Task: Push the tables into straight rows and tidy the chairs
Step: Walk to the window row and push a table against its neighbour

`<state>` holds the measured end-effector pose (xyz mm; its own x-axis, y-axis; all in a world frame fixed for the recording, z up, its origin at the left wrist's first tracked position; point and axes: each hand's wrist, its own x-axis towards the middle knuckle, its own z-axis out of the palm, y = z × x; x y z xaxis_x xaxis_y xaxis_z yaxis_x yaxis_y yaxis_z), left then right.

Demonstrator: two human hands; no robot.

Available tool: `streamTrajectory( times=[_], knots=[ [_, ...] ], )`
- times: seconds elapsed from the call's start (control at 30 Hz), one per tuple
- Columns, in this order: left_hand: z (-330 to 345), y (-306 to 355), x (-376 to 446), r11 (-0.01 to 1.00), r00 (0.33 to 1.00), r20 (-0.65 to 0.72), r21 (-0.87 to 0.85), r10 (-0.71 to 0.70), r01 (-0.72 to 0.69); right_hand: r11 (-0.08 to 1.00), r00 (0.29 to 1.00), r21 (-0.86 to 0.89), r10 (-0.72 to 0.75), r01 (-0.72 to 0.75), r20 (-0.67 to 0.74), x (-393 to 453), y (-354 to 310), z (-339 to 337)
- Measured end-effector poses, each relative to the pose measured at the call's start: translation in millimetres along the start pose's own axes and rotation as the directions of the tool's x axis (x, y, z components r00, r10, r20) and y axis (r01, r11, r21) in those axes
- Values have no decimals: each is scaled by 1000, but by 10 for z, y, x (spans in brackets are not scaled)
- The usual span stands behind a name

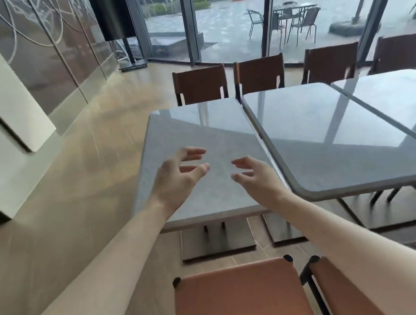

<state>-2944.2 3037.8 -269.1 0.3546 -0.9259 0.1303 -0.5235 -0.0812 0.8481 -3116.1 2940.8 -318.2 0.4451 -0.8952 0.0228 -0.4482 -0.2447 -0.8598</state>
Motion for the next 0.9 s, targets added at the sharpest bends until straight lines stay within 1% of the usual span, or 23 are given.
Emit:
streamTrajectory(
  times=[0.1, 0.17, 0.27, 0.37, 0.47, 0.57, 0.7, 0.8, 0.9],
  knots=[
    [-604, 362, -368, 992, 992, 31, 25, 121, -122, 992, 998, 118, -46, 50, -37, -434, -648, 49],
    [-1038, 521, -615, 984, 984, 46, 45, 172, -174, 983, 996, 162, -77, 84, -49, -698, -1031, 175],
    [-1696, 580, -947, 972, 973, 68, 59, 222, -226, 969, 992, 223, -91, 109, -90, -1008, -1573, 497],
    [-2315, 495, -1281, 959, 961, 75, 73, 267, -272, 941, 988, 316, -77, 116, -133, -1200, -2072, 926],
    [-2867, 351, -1606, 957, 961, 62, 94, 270, -275, 919, 989, 376, -76, 120, -130, -1351, -2523, 1361],
    [-3317, 176, -1806, 965, 969, 12, 83, 247, -247, 905, 989, 407, -88, 128, -115, -1455, -2880, 1711],
    [-3707, -120, -1912, 983, 981, -60, -16, 182, -184, 907, 987, 396, -102, 144, -125, -1508, -3205, 2010],
    [-3886, -347, -1881, 981, 986, -87, -121, 139, -149, 909, 985, 389, -103, 150, -138, -1445, -3347, 2160],
    [-4048, -569, -1755, 975, 989, -99, -179, 112, -129, 914, 984, 378, -100, 150, -148, -1306, -3431, 2310]
  ],
)
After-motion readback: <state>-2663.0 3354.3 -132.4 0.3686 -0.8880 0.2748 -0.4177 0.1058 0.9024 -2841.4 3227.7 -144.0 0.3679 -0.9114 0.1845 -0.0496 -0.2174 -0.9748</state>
